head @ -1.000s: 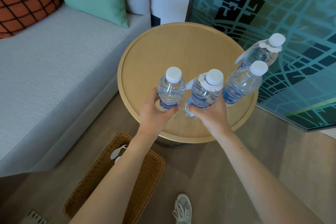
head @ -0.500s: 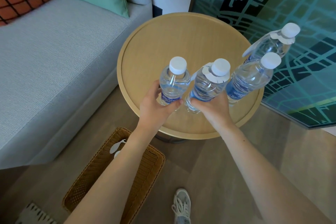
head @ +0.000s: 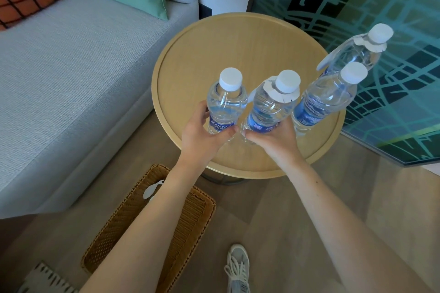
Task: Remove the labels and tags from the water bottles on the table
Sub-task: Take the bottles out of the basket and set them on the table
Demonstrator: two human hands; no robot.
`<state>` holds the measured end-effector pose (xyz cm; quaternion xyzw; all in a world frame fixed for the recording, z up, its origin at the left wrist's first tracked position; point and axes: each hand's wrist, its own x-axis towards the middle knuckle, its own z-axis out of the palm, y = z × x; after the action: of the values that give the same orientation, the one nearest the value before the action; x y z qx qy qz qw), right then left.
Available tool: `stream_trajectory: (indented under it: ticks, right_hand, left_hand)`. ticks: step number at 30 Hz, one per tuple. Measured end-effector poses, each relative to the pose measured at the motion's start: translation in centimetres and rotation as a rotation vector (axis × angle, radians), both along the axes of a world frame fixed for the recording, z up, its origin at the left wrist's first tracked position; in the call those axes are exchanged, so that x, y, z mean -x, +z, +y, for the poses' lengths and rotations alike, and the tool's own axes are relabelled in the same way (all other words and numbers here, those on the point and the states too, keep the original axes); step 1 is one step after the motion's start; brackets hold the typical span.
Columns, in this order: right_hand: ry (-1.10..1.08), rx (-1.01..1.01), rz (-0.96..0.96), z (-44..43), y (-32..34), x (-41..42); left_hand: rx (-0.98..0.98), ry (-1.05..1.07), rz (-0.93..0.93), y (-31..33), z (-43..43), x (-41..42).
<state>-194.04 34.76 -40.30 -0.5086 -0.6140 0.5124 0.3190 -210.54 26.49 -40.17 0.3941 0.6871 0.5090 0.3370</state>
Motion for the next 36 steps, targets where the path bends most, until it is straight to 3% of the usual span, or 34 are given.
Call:
stream_trajectory:
  ticks: [9,15,19,27,33,36]
  right_hand:
    - [-0.059,-0.086,0.089,-3.3,-0.3,-2.0]
    - [-0.270,-0.084,0.013,-9.6,6.2,-4.2]
    - [-0.180,-0.252,-0.109,-14.2,13.3,-5.2]
    - [0.041,-0.438,-0.311,-22.6,28.0,-5.3]
    - [0.196,-0.546,-0.398,-28.4,32.3,-5.4]
    - [0.307,-0.548,-0.468,-30.8,31.4,-5.9]
  left_hand:
    - [0.106,0.019,0.057,0.7,-2.0,-0.1]
    - [0.232,0.049,0.190,6.8,-7.6,-0.4]
    - [0.222,-0.023,0.315,14.1,-12.3,-0.9]
    - [0.088,-0.192,0.846,29.4,-22.6,-0.8]
    - [0.105,-0.189,1.028,32.5,-30.2,-0.8]
    - [0.203,-0.195,1.009,31.2,-33.9,-1.1]
